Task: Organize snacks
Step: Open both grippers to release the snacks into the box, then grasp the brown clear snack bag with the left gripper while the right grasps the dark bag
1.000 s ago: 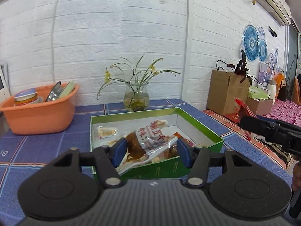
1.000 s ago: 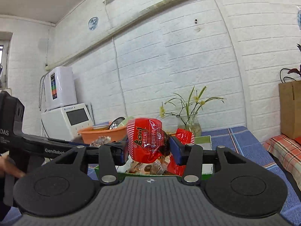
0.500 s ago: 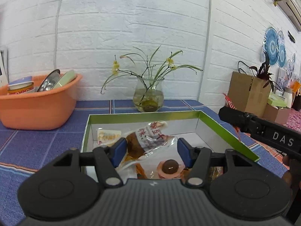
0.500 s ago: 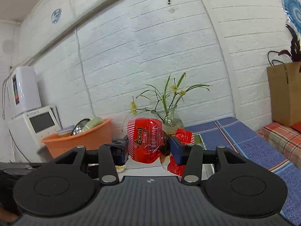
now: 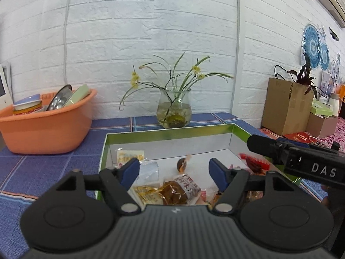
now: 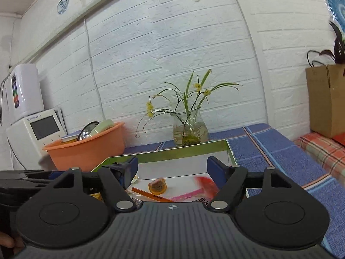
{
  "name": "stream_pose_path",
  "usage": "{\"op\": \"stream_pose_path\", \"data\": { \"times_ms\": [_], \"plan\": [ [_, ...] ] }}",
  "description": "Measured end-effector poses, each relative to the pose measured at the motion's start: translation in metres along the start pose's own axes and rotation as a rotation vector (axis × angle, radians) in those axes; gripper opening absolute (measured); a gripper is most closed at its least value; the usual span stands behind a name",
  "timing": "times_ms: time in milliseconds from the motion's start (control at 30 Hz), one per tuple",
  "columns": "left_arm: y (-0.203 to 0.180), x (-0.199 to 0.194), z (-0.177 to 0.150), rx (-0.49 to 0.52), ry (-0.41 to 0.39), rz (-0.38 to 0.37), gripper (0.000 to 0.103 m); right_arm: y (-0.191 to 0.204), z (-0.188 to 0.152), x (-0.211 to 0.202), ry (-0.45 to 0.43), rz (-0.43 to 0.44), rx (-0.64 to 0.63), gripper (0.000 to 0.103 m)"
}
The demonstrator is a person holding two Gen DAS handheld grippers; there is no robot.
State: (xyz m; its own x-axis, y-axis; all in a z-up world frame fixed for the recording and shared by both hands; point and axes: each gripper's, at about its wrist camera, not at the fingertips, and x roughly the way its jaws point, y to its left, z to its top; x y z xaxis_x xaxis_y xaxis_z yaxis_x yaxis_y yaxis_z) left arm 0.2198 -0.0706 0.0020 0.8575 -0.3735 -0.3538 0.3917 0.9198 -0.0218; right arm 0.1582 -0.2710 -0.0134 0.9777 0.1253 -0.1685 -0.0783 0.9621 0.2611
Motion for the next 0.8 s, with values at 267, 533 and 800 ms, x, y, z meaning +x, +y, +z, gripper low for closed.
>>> {"op": "stream_pose_path", "data": {
  "times_ms": [267,533,800],
  "plan": [
    [-0.001,-0.009,0.0,0.02,0.048,0.019,0.074,0.002,0.007,-0.004,0.022,0.066,0.041,0.103],
    [0.0,-0.075,-0.005,0.03,0.003,0.128,0.079,0.022,0.022,-0.023,-0.03,0.126,-0.071,0.103],
    [-0.002,-0.176,-0.069,-0.008,-0.009,0.213,0.103,0.028,0.038,-0.066,-0.061,0.162,0.022,0.103]
  ]
}}
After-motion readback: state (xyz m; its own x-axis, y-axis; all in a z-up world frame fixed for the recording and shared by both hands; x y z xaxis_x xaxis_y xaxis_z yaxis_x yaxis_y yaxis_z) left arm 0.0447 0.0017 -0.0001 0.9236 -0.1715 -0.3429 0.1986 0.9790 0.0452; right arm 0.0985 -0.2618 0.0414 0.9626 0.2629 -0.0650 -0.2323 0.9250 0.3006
